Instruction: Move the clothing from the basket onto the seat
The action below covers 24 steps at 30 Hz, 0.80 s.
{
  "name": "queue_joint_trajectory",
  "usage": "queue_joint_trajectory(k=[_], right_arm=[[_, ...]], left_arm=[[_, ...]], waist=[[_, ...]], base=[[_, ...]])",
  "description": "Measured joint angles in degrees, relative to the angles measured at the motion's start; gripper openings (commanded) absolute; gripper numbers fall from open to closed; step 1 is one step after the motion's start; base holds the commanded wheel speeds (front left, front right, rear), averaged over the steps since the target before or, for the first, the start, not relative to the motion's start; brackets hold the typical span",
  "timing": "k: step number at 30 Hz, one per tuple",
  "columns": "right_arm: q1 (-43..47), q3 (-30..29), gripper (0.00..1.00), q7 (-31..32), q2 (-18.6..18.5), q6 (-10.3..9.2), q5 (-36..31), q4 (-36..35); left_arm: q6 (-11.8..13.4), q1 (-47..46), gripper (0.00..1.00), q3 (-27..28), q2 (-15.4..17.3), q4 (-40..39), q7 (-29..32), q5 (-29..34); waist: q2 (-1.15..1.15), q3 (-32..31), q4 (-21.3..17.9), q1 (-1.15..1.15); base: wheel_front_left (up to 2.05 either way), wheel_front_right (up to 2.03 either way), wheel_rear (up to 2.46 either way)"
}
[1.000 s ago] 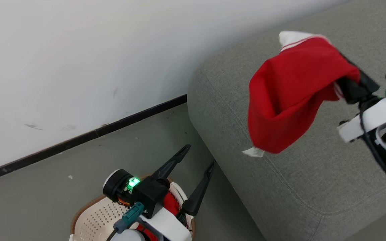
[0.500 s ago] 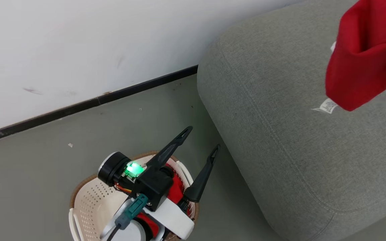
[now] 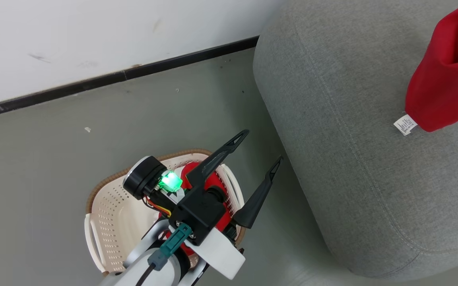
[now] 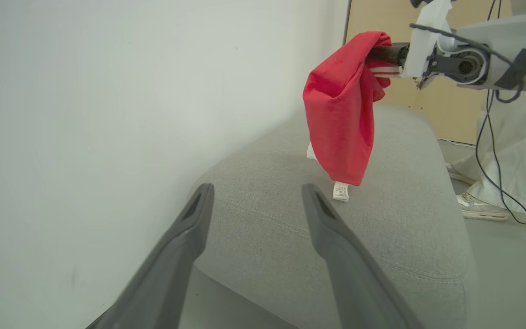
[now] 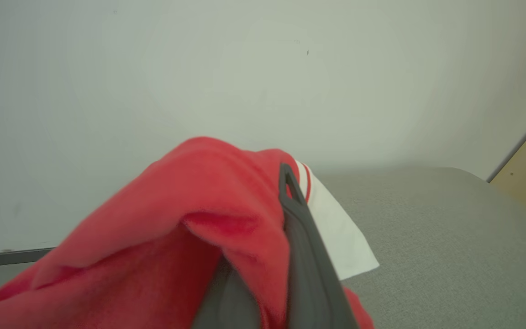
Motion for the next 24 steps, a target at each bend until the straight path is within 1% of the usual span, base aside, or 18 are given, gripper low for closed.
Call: queue_joint_trajectory(k=[2,9,13,18,24], right_arm=[[-0.05,-1.54,0.00,-0.14,1.10,-0.01,-0.86,0.73],[-0.85,-3.94,0.00,-0.15,3.85,0.00,-1.45,4.52],[-0.82,-6.46,0.00,-0.15,5.49,0.00,-1.44,4.48],[-0.42,-8.26,0.00,-0.15,5.95,0.00,-2.83,4.41],[2.94,-10.42,0.00,-0.15,6.61,0.00,-3.31,5.02]], left_arm=[[-0.40,-1.03,1.00,-0.15,-0.09,-0.44,0.55,0.03],[-0.94,-3.23,1.00,-0.49,-0.07,-0.92,1.49,0.55],[-1.52,-4.49,1.00,-0.77,-0.02,-1.05,1.64,0.94],[-2.04,-5.66,1.00,-0.87,0.05,-1.07,2.00,1.31],[-2.74,-7.41,1.00,-1.00,-0.01,-1.08,1.99,1.35]], waist=[[0.00,1.76,0.65,0.00],[0.00,5.69,1.91,0.00],[0.00,7.72,2.42,0.00],[0.00,10.04,2.83,0.00],[0.00,12.00,2.96,0.00]], base=[[0.00,0.00,0.00],[0.00,0.00,0.00],[0.00,0.00,0.00],[0.00,0.00,0.00],[0.00,0.00,0.00]])
